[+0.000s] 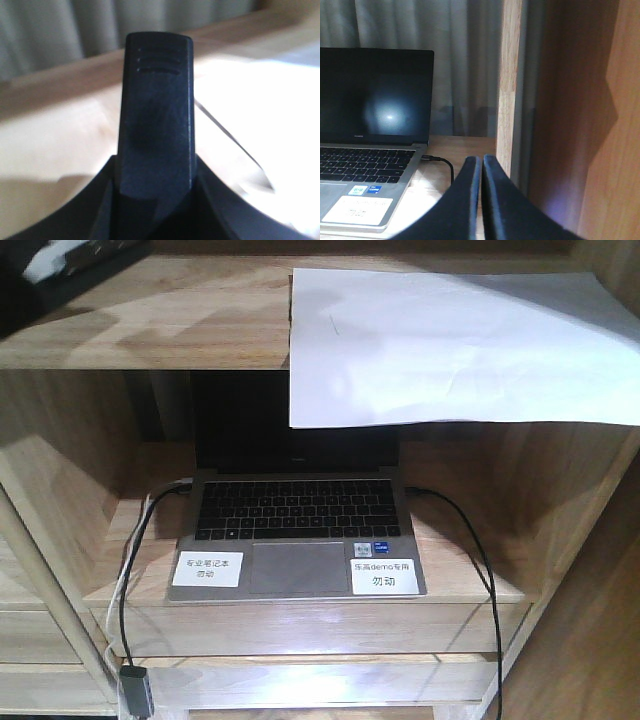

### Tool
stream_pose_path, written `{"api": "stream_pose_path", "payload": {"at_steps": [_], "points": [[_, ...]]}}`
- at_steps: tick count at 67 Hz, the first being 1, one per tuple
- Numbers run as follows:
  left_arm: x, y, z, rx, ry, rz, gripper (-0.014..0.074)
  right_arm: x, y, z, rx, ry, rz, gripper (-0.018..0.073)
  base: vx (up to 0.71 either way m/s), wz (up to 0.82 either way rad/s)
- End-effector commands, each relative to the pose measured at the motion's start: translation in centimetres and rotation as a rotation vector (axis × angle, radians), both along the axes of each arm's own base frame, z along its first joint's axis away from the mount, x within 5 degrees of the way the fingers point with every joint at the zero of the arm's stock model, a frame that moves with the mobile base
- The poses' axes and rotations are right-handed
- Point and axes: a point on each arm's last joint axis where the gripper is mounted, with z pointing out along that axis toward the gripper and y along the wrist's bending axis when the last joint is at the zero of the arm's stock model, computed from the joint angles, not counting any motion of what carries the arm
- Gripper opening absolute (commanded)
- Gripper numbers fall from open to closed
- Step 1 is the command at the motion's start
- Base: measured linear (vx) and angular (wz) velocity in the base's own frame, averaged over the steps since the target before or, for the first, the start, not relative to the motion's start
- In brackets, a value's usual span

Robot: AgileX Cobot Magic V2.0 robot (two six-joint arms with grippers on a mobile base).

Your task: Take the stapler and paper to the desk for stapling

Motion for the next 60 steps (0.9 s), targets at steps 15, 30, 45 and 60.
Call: {"api": "stream_pose_path", "payload": {"at_steps": [15, 30, 45, 60], "points": [[-6.5, 2.3, -3.4, -0.071, -0.163, -0.038, -0.0007, -0.1, 0.0, 0.6, -0.008, -0.087, -0.001, -0.0009, 0.00, 0.00], [-9.5, 3.7, -8.5, -0.093, -0.194, -0.009, -0.0007, -0.1, 0.0, 0.6, -0.008, -0.087, -0.001, -0.0009, 0.00, 0.00], [-12.5, 5.0, -14.4, -0.119, -0.184, -0.003, -0.0007, -0.1, 0.0, 0.6, -0.008, -0.087, -0.001, -0.0009, 0.00, 0.00], [-15.2, 5.9, -19.3, -0.163, -0.181, -0.014, -0.0007, -0.1, 0.0, 0.6, -0.008, -0.087, -0.001, -0.0009, 0.00, 0.00]]}}
